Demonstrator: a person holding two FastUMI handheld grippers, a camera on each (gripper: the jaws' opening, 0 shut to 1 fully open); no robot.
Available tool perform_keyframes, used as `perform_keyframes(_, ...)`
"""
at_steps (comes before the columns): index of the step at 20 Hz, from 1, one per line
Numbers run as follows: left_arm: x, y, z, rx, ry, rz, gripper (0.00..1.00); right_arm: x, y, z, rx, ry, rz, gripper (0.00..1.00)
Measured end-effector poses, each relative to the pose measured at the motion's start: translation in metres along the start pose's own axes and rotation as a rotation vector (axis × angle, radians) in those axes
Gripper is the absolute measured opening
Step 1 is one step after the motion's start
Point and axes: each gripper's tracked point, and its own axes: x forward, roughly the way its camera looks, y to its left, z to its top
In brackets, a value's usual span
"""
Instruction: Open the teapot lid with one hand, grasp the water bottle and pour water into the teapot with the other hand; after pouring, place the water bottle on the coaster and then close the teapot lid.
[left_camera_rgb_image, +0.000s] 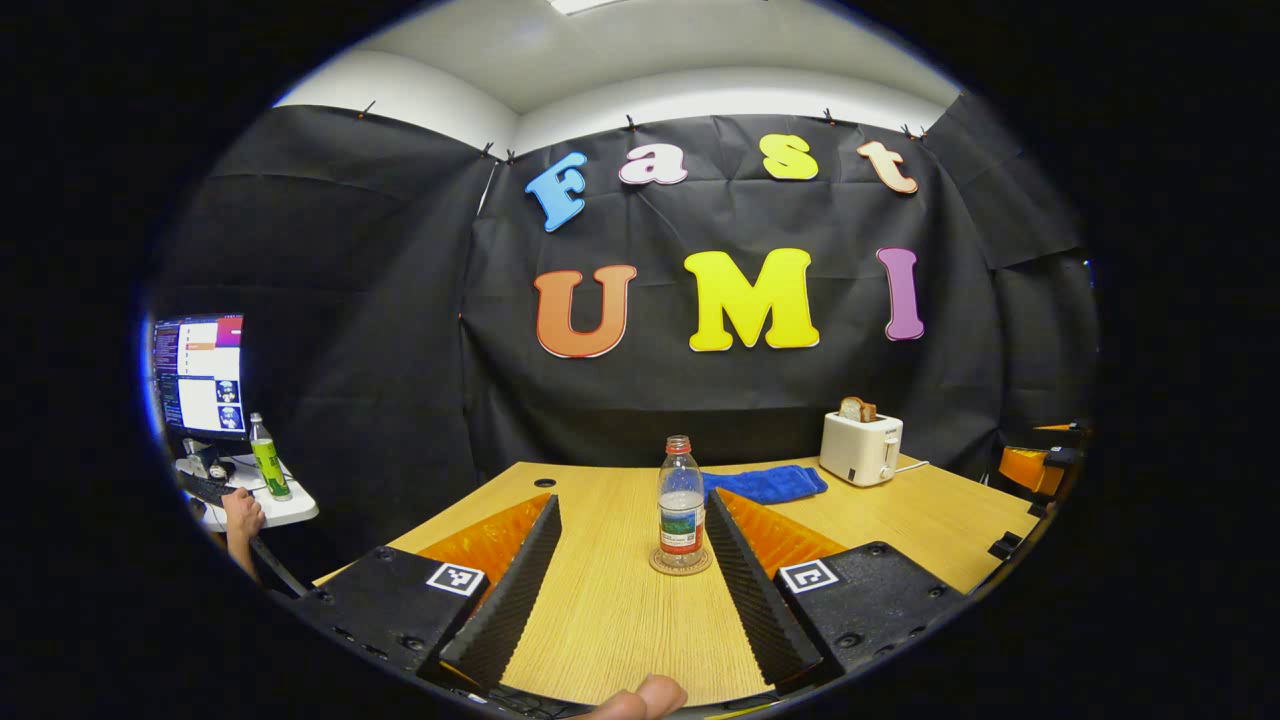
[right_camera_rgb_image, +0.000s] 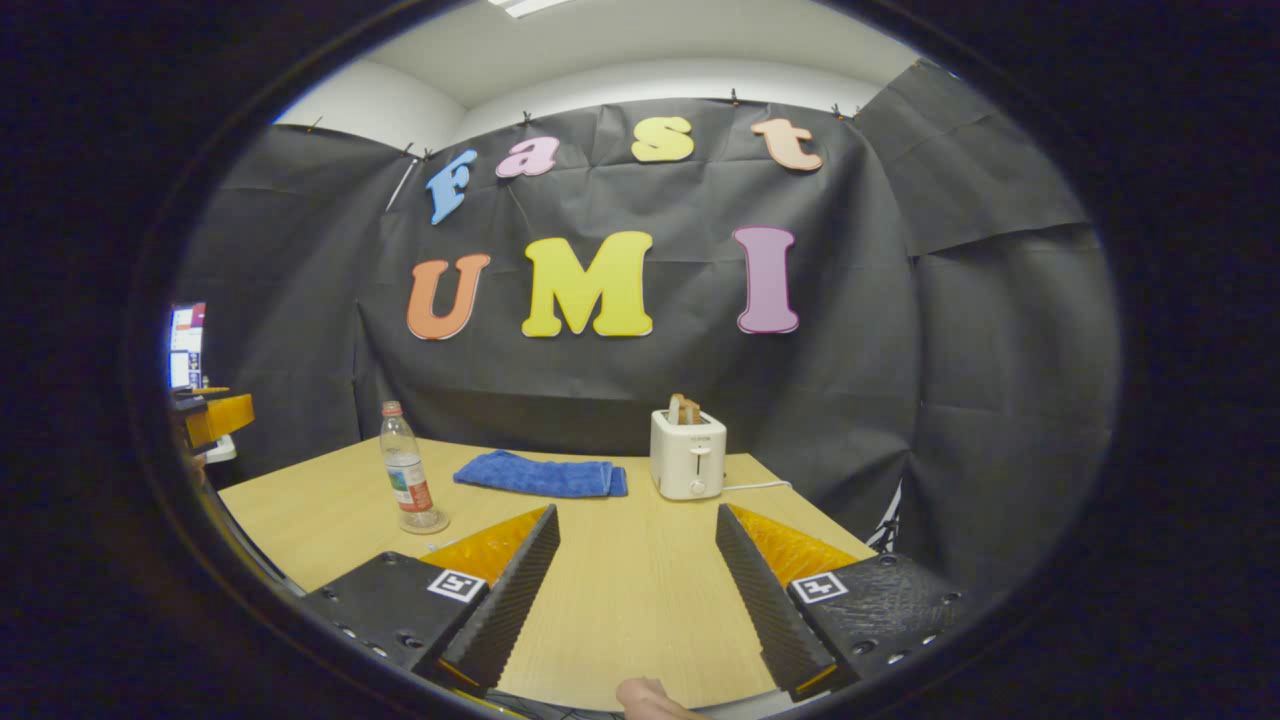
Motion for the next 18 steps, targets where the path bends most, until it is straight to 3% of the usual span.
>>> perform_keyframes(7,0.0,-0.024,-0.016,0.019,0.039,-0.026,0.91,-0.004,0.009,-0.004,-0.049,0.0,0.033,0.95)
perform_keyframes(18,-0.004,-0.013,-0.007,-0.017,0.008,-0.003,0.91,-0.013,0.005,0.005,-0.055,-0.02,0.018,0.95)
